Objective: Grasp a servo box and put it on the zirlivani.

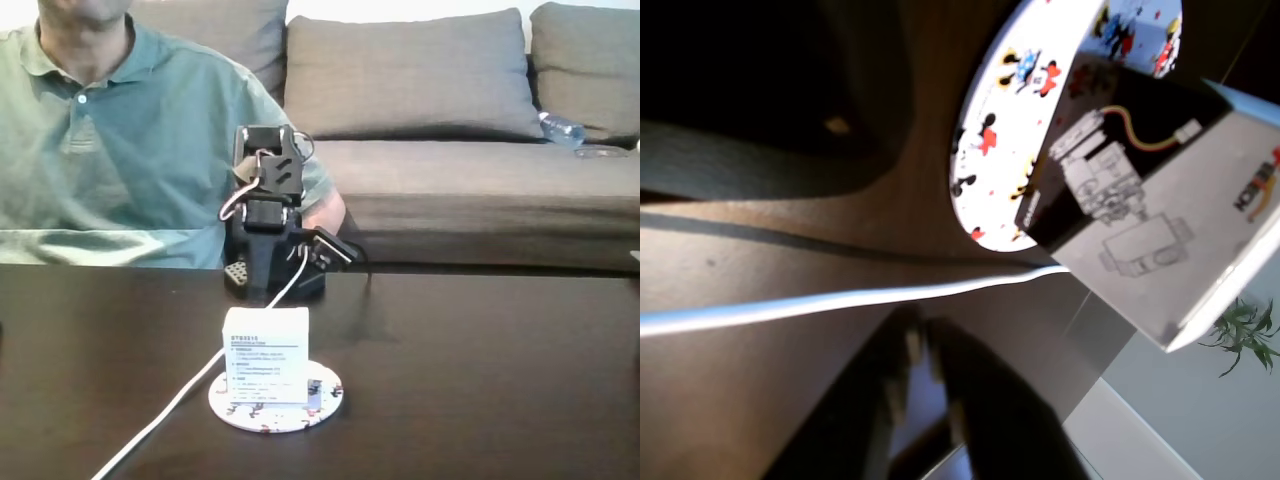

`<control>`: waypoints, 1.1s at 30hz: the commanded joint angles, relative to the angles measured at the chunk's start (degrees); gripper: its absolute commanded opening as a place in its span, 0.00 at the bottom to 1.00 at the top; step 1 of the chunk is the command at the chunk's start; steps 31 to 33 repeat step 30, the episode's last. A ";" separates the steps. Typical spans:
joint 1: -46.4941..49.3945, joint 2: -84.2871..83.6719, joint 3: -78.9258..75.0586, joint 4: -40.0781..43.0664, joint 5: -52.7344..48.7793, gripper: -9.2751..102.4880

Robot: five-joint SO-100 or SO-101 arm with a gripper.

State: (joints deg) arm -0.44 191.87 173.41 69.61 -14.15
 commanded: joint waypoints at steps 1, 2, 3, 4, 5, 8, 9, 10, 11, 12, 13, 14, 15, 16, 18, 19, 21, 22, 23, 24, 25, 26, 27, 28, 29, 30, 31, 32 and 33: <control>-0.26 0.26 -0.26 -0.70 -0.18 0.08; -0.26 0.26 -0.26 -0.70 -0.18 0.08; -0.26 0.26 -0.26 -0.70 -0.18 0.08; -0.26 0.26 -0.26 -0.70 -0.18 0.08; -0.26 0.26 -0.26 -0.70 -0.18 0.08; -0.26 0.26 -0.26 -0.70 -0.18 0.08; -0.26 0.26 -0.26 -0.70 -0.18 0.08; -0.26 0.26 -0.26 -0.70 -0.18 0.08; -0.26 0.26 -0.26 -0.70 -0.18 0.08; -0.26 0.26 -0.26 -0.70 -0.18 0.08; -0.26 0.26 -0.26 -0.70 -0.18 0.08; -0.26 0.26 -0.26 -0.70 -0.18 0.08; -0.26 0.26 -0.26 -0.70 -0.18 0.08; -0.26 0.26 -0.26 -0.70 -0.18 0.08; -0.26 0.26 -0.26 -0.70 -0.18 0.08; -0.26 0.26 -0.26 -0.70 -0.18 0.08; -0.26 0.26 -0.26 -0.70 -0.18 0.08; -0.26 0.26 -0.26 -0.70 -0.18 0.08; -0.26 0.26 -0.26 -0.70 -0.18 0.08; -0.26 0.26 -0.26 -0.70 -0.18 0.08; -0.26 0.26 -0.26 -0.70 -0.18 0.08; -0.26 0.26 -0.26 -0.70 -0.18 0.08; -0.26 0.26 -0.26 -0.70 -0.18 0.08; -0.26 0.26 -0.26 -0.70 -0.18 0.08; -0.26 0.26 -0.26 -0.70 -0.18 0.08; -0.26 0.26 -0.26 -0.70 -0.18 0.08; -0.26 0.26 -0.26 -0.70 -0.18 0.08; -0.26 0.26 -0.26 -0.70 -0.18 0.08; -0.26 0.26 -0.26 -0.70 -0.18 0.08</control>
